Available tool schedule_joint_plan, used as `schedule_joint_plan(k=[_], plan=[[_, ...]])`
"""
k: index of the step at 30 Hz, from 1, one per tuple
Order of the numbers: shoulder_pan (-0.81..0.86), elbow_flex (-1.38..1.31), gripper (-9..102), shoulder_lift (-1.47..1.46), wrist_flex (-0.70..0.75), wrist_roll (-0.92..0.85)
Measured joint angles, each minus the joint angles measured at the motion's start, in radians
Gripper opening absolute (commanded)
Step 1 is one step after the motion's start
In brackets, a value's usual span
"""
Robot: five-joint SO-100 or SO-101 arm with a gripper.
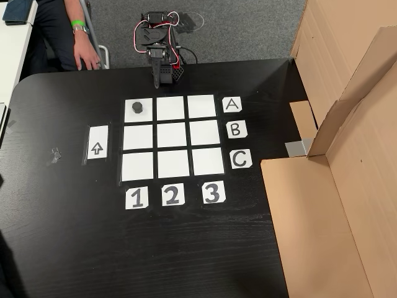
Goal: Pick up a new token and place it in the grid on square A1.
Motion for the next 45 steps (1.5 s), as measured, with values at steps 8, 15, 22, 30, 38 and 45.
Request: schedule_joint_plan(k=[8,15,22,30,38,45], plan=[[0.083,0.037,33,-0.051,-0.241,0.003],[0.054,0.123,33,-0.063,-0.419,0.021],[0.035,0.233,33,-0.063,-0.548,0.021],[0.04,0.353,33,0.066,-0.583,0.021],[0.017,0.525,33,0.354,-0.554,0.031],[-0.026,0.554,33,0.503,-0.393,0.014]])
